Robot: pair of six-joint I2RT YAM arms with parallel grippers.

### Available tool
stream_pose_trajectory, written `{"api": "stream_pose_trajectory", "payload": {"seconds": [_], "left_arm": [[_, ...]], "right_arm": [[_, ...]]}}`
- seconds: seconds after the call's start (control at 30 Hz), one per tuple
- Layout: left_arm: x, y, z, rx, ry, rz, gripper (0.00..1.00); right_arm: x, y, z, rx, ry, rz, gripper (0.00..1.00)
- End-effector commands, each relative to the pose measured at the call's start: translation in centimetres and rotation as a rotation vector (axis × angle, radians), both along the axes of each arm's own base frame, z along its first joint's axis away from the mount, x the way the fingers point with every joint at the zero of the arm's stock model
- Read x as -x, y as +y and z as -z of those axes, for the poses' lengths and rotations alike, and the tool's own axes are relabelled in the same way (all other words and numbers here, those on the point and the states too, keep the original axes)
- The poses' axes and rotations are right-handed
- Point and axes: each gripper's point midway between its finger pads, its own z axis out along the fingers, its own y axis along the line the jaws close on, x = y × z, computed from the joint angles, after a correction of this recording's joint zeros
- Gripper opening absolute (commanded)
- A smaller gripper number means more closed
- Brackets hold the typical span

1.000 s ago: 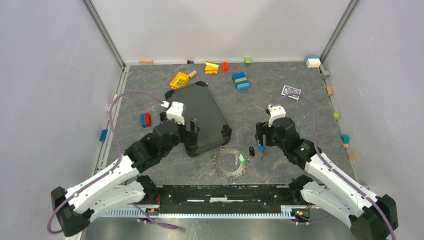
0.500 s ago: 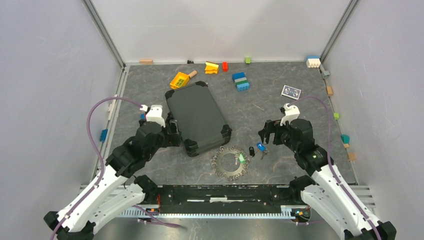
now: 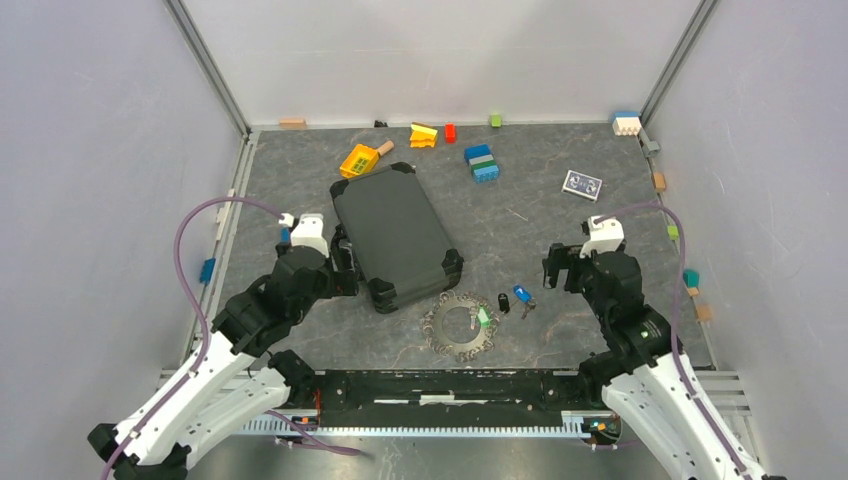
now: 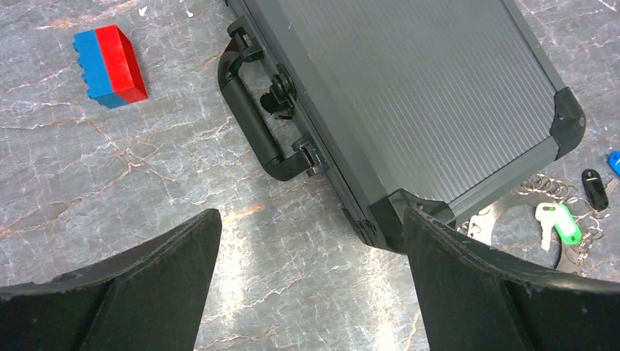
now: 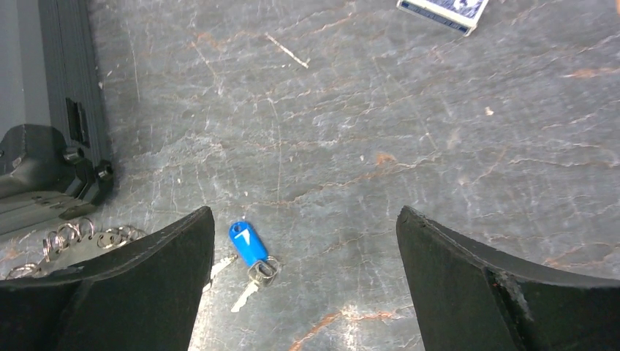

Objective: Remove the keys from the keyring

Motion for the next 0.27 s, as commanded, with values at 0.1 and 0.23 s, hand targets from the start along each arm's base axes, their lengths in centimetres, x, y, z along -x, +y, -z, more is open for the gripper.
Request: {"api": "stream_pose_trajectory", "payload": {"seconds": [0.1,0.23], "left_arm": [[0.04,0.12,-1.48,0.072,-0.053,-0.027,1.0],[-0.06,0.01,-1.62,0.076,-0.055,-0.029,1.0]], "right_arm": [[0.26,-1.52,-0.59,0.037,-0.069,0.045,0.98],[0.17,-1.81,-0.99,0.038,-0.1,0.058,0.98]]}}
